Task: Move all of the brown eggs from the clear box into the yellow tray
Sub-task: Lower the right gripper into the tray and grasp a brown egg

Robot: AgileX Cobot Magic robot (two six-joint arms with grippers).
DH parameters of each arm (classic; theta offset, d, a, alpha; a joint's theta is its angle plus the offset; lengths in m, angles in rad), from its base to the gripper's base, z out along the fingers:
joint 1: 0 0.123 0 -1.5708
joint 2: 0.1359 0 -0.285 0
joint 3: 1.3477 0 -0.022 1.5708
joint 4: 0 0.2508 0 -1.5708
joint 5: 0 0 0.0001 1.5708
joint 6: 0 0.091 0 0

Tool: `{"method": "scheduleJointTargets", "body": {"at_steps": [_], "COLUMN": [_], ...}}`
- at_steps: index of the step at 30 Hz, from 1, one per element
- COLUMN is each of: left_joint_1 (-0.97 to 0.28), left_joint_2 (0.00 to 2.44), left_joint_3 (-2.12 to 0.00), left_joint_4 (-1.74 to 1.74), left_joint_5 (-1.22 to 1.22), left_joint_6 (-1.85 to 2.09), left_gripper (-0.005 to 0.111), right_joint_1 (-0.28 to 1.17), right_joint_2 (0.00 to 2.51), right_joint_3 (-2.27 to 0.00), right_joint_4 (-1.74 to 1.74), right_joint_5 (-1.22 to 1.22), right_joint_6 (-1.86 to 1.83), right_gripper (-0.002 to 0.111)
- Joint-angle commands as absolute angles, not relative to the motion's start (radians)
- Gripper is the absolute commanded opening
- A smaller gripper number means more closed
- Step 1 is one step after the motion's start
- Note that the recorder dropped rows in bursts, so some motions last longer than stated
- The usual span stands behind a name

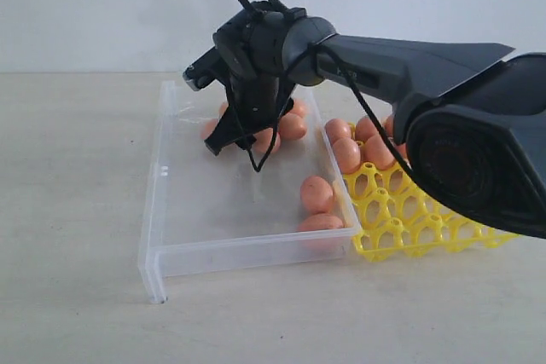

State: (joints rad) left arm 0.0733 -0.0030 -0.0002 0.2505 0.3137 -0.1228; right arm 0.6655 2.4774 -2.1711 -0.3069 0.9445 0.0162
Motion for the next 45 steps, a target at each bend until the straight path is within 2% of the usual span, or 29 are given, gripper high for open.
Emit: {"method": "scheduleJointTargets", "body": {"at_steps": [1, 12, 13, 14, 15, 16, 17, 27, 32, 36, 45], "left_joint_1": [0.069, 0.069, 0.069, 0.069, 0.069, 0.069, 0.069, 0.069, 0.069, 0.069, 0.069], "left_joint_2": [0.000, 0.000, 0.000, 0.000, 0.000, 0.000, 0.000, 0.000, 0.000, 0.000, 0.000], "left_joint_3": [0.000, 0.000, 0.000, 0.000, 0.000, 0.000, 0.000, 0.000, 0.000, 0.000, 0.000], "left_joint_4": [0.252, 0.252, 0.252, 0.252, 0.252, 0.252, 0.252, 0.252, 0.252, 0.252, 0.252], "left_joint_5": [0.311, 0.311, 0.311, 0.311, 0.311, 0.311, 0.311, 0.311, 0.311, 0.311, 0.311], "left_joint_6": [-0.126, -0.126, -0.126, -0.126, -0.126, -0.126, -0.126, -0.126, -0.126, -0.126, -0.126], "left_gripper": [-0.004, -0.004, -0.004, -0.004, -0.004, -0.004, -0.004, -0.004, -0.004, -0.004, -0.004], "right_joint_1": [0.658, 0.615, 0.613, 0.611, 0.611, 0.611, 0.611, 0.611, 0.611, 0.611, 0.608], "right_joint_2": [2.497, 2.523, 2.523, 2.523, 2.523, 2.523, 2.523, 2.478, 2.398, 2.351, 2.326], "right_joint_3": [-2.175, -2.175, -2.175, -2.175, -2.175, -2.175, -2.175, -2.175, -2.175, -2.175, -2.175], "right_joint_4": [-0.331, -0.322, -0.320, -0.318, -0.318, -0.315, -0.305, -0.162, -0.050, 0.105, 0.470], "right_joint_5": [0.914, 0.948, 0.959, 0.971, 0.984, 1.006, 1.012, 1.028, 0.866, 0.772, 0.768], "right_joint_6": [0.021, 0.112, 0.116, 0.118, 0.121, 0.121, 0.126, 0.053, 0.014, -0.145, -0.485], "right_gripper": [0.057, 0.055, 0.051, 0.043, 0.031, 0.004, 0.001, 0.001, 0.001, 0.001, 0.000]}}
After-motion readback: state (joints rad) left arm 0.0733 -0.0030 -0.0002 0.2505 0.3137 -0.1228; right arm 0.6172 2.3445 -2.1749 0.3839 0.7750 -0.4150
